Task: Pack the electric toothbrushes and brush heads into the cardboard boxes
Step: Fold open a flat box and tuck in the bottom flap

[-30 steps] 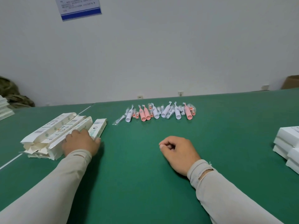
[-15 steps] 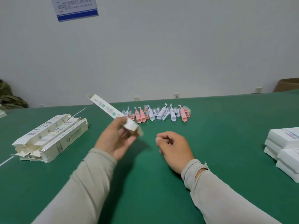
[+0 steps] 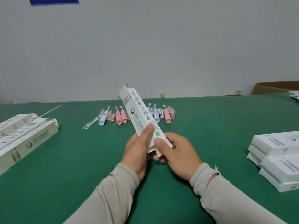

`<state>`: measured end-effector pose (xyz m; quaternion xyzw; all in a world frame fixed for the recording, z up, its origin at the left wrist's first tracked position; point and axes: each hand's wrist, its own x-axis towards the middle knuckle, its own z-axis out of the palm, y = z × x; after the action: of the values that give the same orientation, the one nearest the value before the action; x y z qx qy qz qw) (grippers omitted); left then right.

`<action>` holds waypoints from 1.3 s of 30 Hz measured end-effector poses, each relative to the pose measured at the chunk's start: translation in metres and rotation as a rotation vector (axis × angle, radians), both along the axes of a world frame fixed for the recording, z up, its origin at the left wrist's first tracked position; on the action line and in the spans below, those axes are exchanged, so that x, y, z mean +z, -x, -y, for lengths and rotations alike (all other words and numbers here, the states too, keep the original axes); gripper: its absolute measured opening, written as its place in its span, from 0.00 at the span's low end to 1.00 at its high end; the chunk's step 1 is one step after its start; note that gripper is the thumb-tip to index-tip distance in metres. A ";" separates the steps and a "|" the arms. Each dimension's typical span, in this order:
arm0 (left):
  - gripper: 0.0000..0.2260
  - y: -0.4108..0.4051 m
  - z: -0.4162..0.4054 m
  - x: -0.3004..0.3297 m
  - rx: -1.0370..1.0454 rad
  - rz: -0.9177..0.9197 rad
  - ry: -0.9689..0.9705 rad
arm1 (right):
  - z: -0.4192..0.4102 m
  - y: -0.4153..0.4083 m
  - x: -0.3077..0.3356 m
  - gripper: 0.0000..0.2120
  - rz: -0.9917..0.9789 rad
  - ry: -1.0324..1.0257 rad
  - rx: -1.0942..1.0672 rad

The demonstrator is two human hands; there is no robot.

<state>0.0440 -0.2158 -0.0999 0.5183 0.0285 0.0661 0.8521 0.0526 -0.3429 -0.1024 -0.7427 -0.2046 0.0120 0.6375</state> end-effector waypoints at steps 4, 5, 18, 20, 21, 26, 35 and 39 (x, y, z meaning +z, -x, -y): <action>0.27 0.001 -0.011 0.007 -0.139 0.028 0.234 | -0.003 0.011 0.009 0.12 -0.346 -0.299 0.070; 0.29 0.001 -0.013 0.008 -0.159 0.027 0.294 | -0.003 0.013 0.010 0.14 -0.423 -0.338 0.132; 0.25 -0.004 -0.029 0.005 0.037 -0.072 0.435 | -0.006 0.016 0.001 0.05 0.130 0.030 -0.115; 0.25 -0.002 -0.028 0.006 0.011 -0.096 0.432 | -0.007 0.020 0.002 0.06 0.188 0.063 -0.089; 0.24 0.000 -0.027 0.007 0.001 -0.103 0.428 | -0.008 0.022 0.003 0.06 0.208 0.074 -0.083; 0.25 0.002 -0.026 0.007 0.022 -0.117 0.439 | -0.008 0.025 0.003 0.07 0.259 0.134 -0.067; 0.30 0.003 -0.026 0.007 -0.072 -0.201 0.439 | -0.012 0.026 -0.002 0.16 0.326 0.196 -0.115; 0.27 0.004 -0.020 0.007 -0.085 -0.173 0.399 | -0.012 0.024 0.000 0.15 0.293 0.198 -0.182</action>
<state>0.0402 -0.1961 -0.0932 0.3440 0.0920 -0.0214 0.9342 0.0282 -0.3313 -0.1023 -0.8111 -0.2249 -0.1338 0.5231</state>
